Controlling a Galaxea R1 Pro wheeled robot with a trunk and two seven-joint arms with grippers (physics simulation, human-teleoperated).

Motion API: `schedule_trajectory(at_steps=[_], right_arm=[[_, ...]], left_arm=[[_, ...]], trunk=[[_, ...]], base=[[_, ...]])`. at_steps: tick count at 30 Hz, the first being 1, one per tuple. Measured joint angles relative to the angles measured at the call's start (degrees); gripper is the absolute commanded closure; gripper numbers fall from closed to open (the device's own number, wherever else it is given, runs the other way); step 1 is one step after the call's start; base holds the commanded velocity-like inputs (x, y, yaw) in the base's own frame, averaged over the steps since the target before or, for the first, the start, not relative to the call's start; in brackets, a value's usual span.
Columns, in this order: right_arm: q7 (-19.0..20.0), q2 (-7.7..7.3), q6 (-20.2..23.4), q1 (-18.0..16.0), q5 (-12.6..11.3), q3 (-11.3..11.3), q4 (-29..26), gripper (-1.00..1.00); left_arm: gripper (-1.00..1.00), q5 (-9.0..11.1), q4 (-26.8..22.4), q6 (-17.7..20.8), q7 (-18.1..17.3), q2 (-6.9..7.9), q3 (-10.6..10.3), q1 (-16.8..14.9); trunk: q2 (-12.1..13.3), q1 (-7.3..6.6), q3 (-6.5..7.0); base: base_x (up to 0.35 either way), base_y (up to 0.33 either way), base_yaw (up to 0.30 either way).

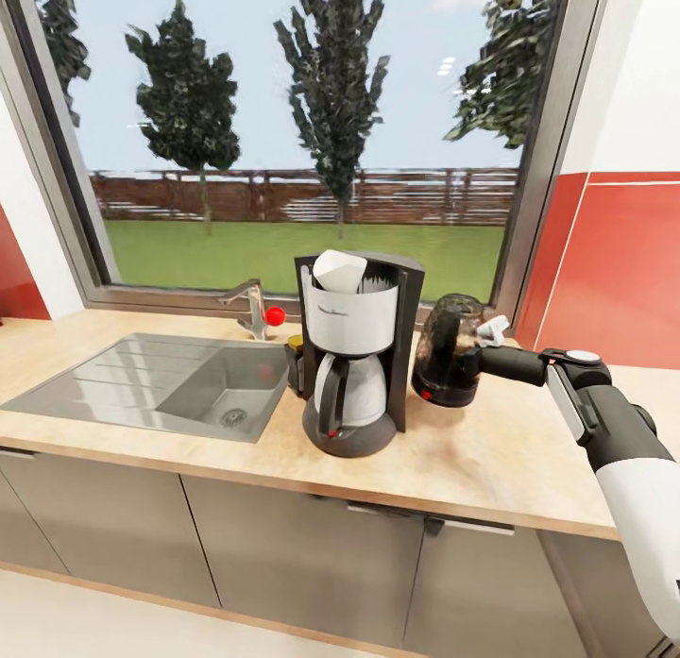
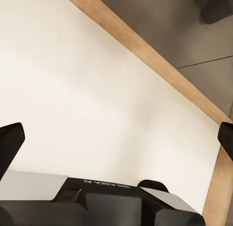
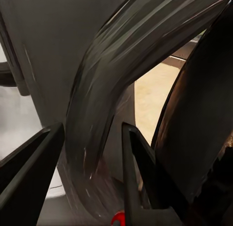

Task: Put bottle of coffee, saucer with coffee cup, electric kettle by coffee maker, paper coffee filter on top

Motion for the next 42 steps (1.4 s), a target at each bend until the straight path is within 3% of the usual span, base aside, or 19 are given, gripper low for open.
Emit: schedule_trajectory(at_steps=[6,14,18,21,42], right_arm=[[-0.85,0.00,0.02,0.00,-0.09,0.07,-0.01,1.00],[-1.17,0.00,0.04,0.00,-0.05,0.17,0.00,1.00],[-1.59,0.01,0.07,0.02,0.18,4.07,0.82,1.00],[-2.82,0.00,-0.15,0.00,0.14,4.80,0.93,1.00],[-3.53,0.01,-0.09,0.00,-0.04,5.17,1.05,1.00]], left_arm=[[-1.00,0.00,0.00,0.00,0.00,0.00,0.00,0.00],[-1.00,0.00,0.00,0.00,-0.02,0.00,0.00,0.00],[-1.00,0.00,0.01,0.00,-0.01,0.00,0.00,-0.01],[-1.00,0.00,0.00,0.00,-0.02,0.00,0.00,0.00],[-1.00,0.00,0.00,0.00,0.00,0.00,0.00,0.00]], trunk=[[-0.02,0.01,0.00],[-3.21,1.76,-1.44],[-4.43,2.42,-1.99],[-4.43,2.42,-1.98],[-5.63,3.08,-2.52]], base=[[0.000,0.000,0.000],[0.000,0.000,0.000],[0.000,0.000,0.000],[0.000,0.000,0.000],[0.000,0.000,0.000]])
